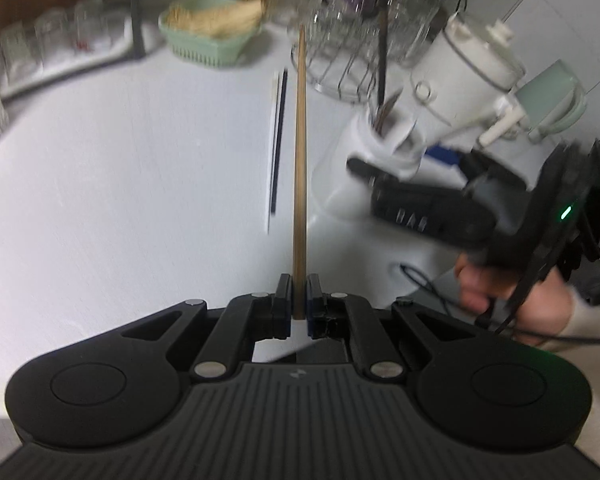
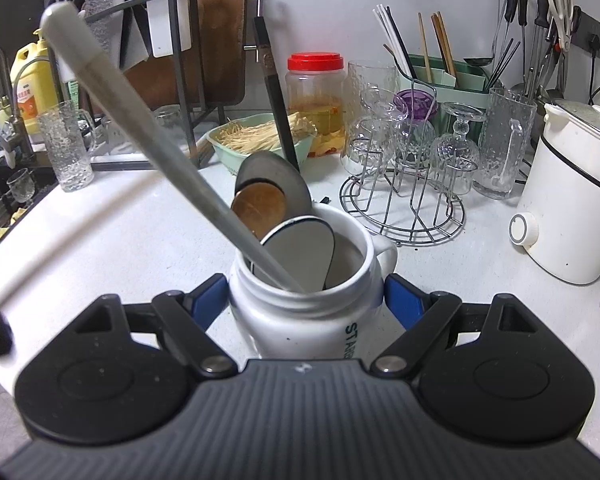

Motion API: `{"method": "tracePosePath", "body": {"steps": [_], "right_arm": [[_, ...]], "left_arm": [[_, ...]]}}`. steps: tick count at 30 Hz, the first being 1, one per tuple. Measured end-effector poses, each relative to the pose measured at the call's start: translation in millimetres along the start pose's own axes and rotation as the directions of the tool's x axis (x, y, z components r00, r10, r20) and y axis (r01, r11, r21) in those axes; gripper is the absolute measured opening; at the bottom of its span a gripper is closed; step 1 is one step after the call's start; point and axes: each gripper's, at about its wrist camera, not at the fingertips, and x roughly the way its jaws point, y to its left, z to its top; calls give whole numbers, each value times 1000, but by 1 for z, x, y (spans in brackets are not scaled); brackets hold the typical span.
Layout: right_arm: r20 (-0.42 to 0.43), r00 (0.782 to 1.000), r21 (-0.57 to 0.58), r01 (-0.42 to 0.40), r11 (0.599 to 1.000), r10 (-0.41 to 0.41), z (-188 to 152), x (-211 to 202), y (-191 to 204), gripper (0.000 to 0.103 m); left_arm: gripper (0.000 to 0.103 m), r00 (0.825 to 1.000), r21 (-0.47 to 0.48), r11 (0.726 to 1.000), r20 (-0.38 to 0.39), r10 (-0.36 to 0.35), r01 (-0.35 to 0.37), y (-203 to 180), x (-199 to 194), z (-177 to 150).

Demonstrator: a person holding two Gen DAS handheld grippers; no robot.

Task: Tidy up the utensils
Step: 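Lift the wooden chopstick and carry it over the mug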

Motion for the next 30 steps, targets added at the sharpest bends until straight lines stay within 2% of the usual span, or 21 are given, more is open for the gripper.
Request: {"method": "tracePosePath", "body": {"steps": [4,11,19,21,25,28,30], "right_arm": [[-2,1000,10,11,1000,-11,1,1,2,87],[-2,1000,20,29,999,-29,4,6,7,87],[5,999,15,34,999,-34,5,8,8,87],[5,999,13,34,999,-34,5,8,8,87],[4,999,10,33,999,-33,5,9,8,87],[5,999,9,33,999,-33,5,9,8,87],[6,999,5,33,999,-33,5,9,8,87]], "left_arm": [[7,999,29,999,-27,-20,21,1,-23,17],[7,985,64,995,-154,-71,81,11,-68,34],[7,935,100,984,-340,-105,147,9,-93,45],[7,921,51,984,-364,-142,172,13,-101,52],[7,906,2,981,-383,-179,194,15,-118,65],[7,883,-18,977,-424,-199,212,10,-125,68],[7,862,-26,974,-460,-212,226,6,-126,68]]}}
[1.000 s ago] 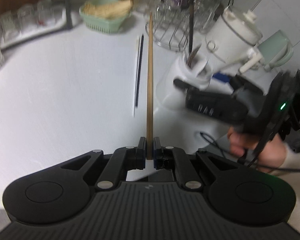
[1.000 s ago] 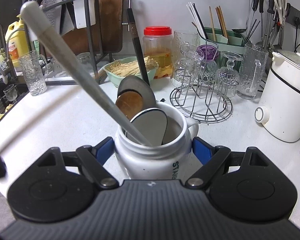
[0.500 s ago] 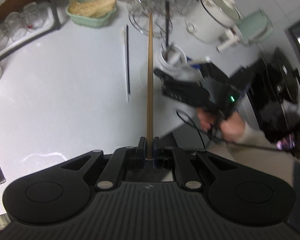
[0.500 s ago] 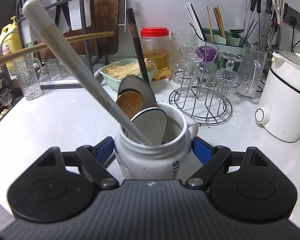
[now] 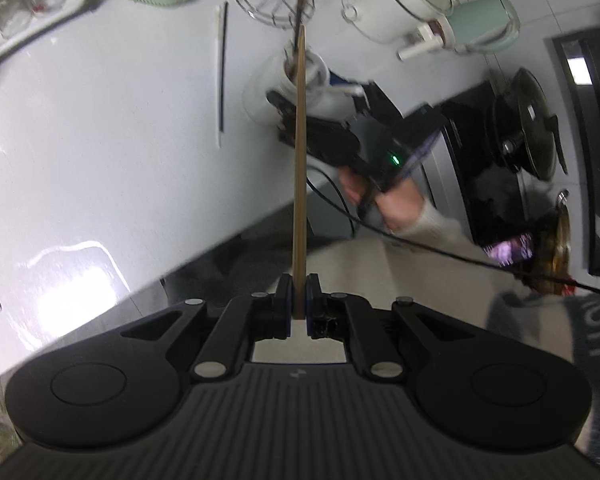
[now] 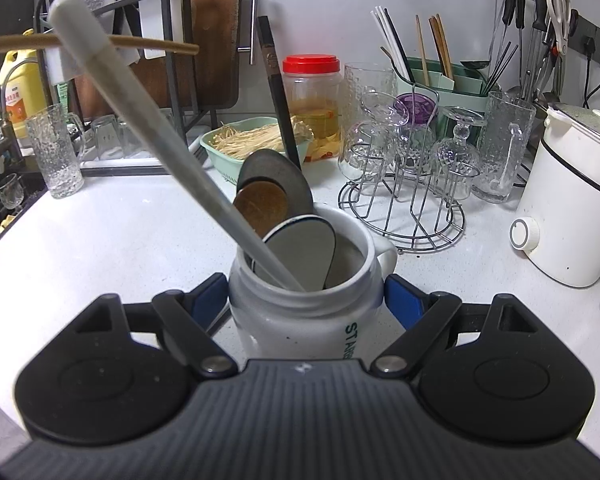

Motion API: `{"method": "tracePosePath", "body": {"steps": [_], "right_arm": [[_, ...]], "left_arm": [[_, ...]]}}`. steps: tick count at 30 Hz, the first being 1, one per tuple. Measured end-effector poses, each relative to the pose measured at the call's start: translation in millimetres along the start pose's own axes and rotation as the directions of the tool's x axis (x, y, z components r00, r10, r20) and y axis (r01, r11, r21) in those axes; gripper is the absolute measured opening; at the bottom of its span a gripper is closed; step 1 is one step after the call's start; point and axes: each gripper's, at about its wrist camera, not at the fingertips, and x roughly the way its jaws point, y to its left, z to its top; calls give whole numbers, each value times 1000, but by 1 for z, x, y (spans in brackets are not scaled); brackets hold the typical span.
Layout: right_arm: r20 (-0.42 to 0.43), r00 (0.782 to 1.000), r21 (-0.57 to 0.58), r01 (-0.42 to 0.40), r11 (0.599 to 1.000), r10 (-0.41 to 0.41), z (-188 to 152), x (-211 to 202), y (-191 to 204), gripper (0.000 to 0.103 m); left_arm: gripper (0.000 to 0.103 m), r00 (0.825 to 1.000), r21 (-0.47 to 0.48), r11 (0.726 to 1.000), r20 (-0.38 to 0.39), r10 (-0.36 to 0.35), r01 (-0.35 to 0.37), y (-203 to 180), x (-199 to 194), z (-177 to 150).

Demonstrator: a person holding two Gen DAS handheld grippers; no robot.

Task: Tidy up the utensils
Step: 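Lift the wooden chopstick and carry it over the mug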

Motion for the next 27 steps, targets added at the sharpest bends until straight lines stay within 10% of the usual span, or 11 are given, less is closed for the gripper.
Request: {"method": "tracePosePath", "body": {"steps": [27], "right_arm": [[9,1000,-4,0,1000,0,-1,0,0,87]], "left_arm": [[7,985,53,999,-173,5,4,-34,14,40]]}}
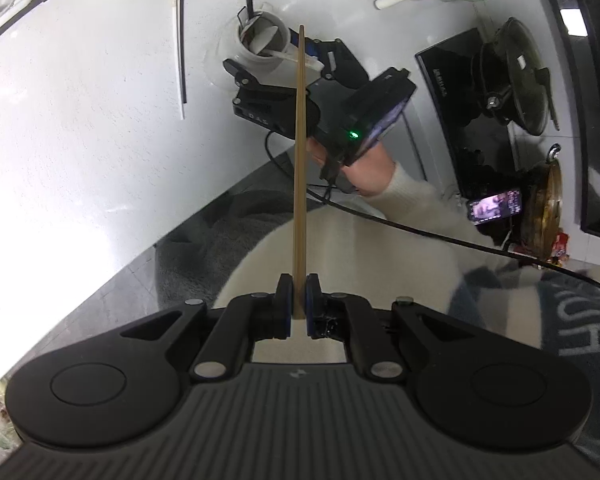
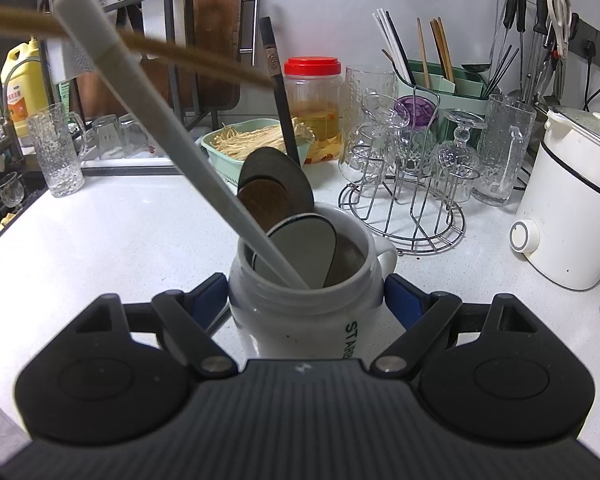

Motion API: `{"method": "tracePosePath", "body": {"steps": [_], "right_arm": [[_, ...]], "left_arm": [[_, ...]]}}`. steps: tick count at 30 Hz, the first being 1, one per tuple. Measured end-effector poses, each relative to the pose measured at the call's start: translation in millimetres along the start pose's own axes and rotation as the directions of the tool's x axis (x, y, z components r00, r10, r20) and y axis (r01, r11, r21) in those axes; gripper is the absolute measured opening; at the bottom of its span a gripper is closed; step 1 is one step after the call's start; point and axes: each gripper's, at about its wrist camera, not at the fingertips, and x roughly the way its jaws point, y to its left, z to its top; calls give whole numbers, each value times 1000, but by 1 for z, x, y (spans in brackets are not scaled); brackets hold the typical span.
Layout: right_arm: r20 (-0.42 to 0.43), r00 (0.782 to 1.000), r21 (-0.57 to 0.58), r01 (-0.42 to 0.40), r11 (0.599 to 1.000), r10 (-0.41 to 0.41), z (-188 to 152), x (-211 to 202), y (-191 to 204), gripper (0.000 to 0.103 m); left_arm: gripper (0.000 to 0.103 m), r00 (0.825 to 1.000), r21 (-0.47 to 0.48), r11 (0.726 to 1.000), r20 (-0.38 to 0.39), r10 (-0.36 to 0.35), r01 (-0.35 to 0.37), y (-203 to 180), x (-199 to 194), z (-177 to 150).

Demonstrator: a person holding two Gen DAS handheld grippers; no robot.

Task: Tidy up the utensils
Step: 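Lift the wooden chopstick and carry it over the mug, then lower the wooden chopstick into the mug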

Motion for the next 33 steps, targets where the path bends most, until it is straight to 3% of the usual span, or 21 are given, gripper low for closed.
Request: {"method": "tracePosePath", "body": {"steps": [10,18,33], "right_arm": [[7,1000,1,-2,1000,2,-1,0,0,87],[11,1000,-7,-10,1000,10,-1,0,-1,87],[18,1000,-19,-25,999,26,-1,1,-2,87]], "left_arm": [[7,992,17,998,-106,60,-59,-2,18,55],[7,974,14,995,-203,100,-99,1,32,91],[7,947,86,981,-260,188,-171,-15,53,143]]}}
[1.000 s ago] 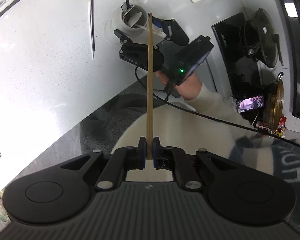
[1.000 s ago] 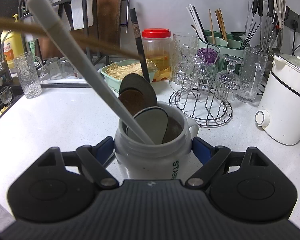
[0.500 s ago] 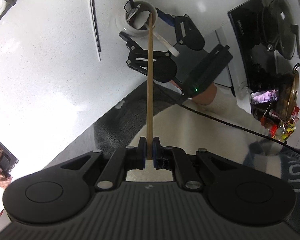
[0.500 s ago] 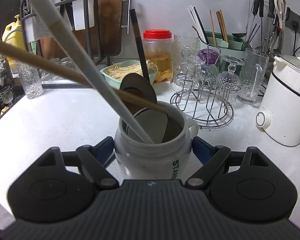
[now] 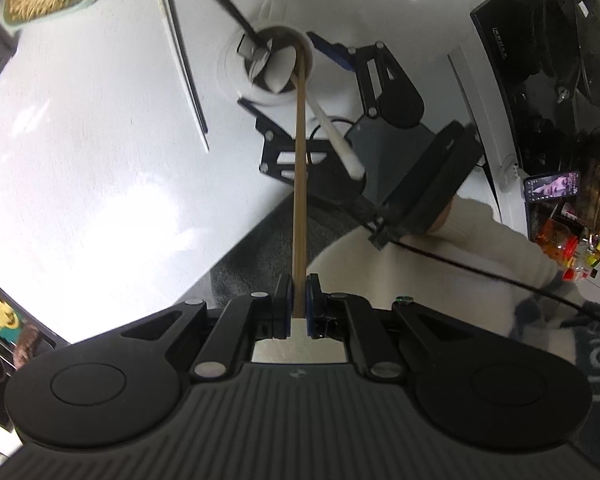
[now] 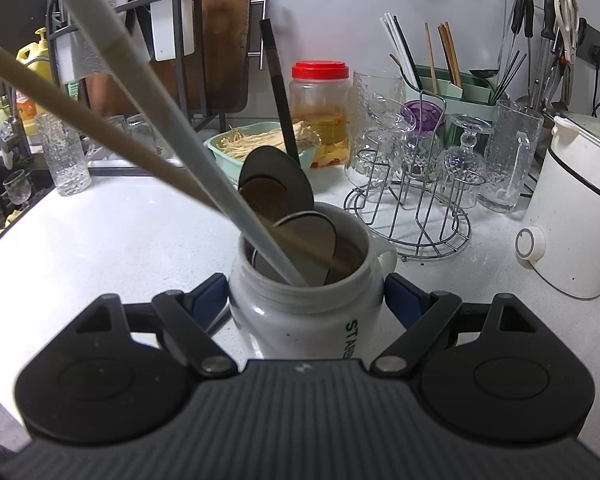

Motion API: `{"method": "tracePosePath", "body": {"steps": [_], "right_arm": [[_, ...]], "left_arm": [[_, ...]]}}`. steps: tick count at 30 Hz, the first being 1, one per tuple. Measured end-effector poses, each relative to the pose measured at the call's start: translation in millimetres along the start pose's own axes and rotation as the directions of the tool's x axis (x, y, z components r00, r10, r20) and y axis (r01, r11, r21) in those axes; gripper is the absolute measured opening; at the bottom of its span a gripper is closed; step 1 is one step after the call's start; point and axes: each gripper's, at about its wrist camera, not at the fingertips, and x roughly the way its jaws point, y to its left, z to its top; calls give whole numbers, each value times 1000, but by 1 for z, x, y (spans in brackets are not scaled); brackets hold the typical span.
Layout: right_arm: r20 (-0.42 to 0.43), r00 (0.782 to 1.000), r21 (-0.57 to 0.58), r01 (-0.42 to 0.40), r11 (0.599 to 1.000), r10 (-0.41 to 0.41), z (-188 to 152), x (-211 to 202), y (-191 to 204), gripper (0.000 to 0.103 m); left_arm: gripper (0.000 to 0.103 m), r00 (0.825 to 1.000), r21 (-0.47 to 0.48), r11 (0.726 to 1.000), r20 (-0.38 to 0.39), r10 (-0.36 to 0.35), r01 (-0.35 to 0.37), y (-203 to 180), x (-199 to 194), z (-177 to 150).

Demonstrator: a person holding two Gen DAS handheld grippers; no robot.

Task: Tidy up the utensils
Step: 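Lower the wooden chopstick into the mug, then open the left tool to release the wooden chopstick in the mug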

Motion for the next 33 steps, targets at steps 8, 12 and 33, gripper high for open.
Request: {"method": "tracePosePath", "body": {"steps": [8,12,33], "right_arm": [[4,1000,4,2,1000,-2,0,0,0,87],[12,1000,5,12,1000,-12,-1,0,2,87],[15,1000,12,27,1000,-27,-1,1,3,87]], "left_arm": [[8,996,37,996,34,86,-87,-15,3,32],[9,987,88,986,78,138,-145,-32,-1,47],[48,936,163,965,321,144,-205,-39,-24,39]]}}
